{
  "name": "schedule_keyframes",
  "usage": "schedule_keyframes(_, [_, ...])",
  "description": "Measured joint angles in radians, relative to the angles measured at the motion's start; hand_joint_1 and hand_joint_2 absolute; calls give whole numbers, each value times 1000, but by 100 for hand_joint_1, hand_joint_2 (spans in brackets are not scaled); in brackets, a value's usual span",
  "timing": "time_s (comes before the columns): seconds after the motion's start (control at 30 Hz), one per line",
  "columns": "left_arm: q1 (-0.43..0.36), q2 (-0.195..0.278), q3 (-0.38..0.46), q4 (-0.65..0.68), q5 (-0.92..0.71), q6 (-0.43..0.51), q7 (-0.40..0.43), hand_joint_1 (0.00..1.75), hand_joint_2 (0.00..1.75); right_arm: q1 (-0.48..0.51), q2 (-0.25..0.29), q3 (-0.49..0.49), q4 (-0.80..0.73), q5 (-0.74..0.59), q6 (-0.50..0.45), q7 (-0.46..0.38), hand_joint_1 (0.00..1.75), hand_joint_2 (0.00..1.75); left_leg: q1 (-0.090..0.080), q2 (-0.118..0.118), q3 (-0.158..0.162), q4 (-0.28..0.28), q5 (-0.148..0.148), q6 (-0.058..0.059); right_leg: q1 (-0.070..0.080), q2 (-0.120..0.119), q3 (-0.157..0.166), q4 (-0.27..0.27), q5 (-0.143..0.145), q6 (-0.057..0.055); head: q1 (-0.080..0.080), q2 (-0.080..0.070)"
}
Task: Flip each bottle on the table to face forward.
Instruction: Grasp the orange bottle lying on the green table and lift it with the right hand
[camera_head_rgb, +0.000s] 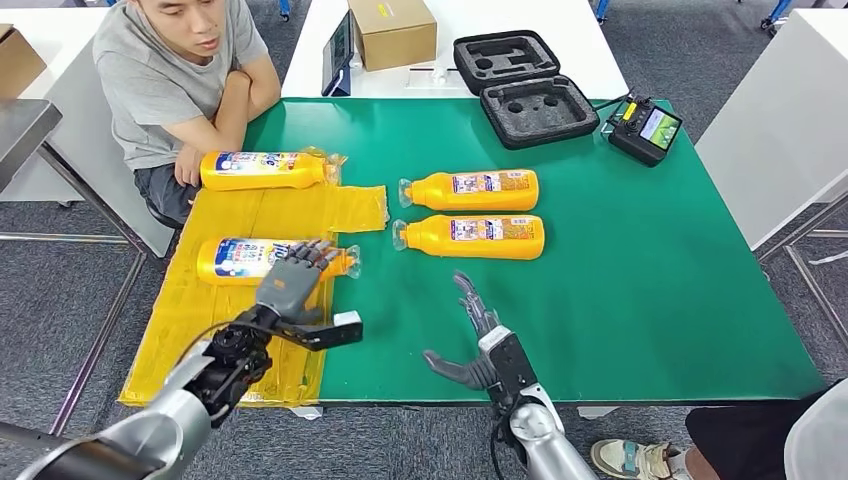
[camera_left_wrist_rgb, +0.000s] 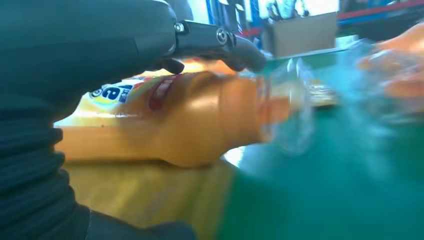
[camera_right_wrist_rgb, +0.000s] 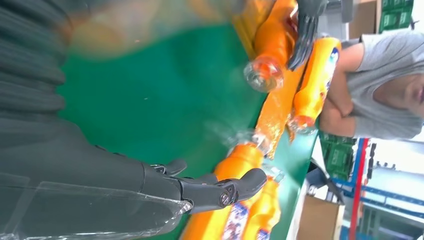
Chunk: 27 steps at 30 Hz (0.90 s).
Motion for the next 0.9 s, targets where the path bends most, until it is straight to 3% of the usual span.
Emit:
schedule_keyframes(0.13, [87, 21, 0, -151, 83, -91, -49, 0, 175, 19, -9, -16, -12, 3, -3, 0, 0, 175, 0, -1, 0, 0, 0, 0, 0, 0, 0, 0, 0, 0, 0, 0])
schedule_keyframes(0.33, [215, 65, -7, -394, 161, -153, -39, 0, 175, 34, -12, -26, -19, 11, -9, 0, 0, 175, 1, 0, 0, 0, 0, -1, 1, 0, 0, 0, 0, 0, 0, 0])
schedule_keyframes(0.9, [385, 88, -31, -715, 125, -102, 12, 0, 175, 34, -12, -27, -21, 28, -11, 0, 0, 175, 1, 0, 0, 0, 0, -1, 0, 0, 0, 0, 0, 0, 0, 0])
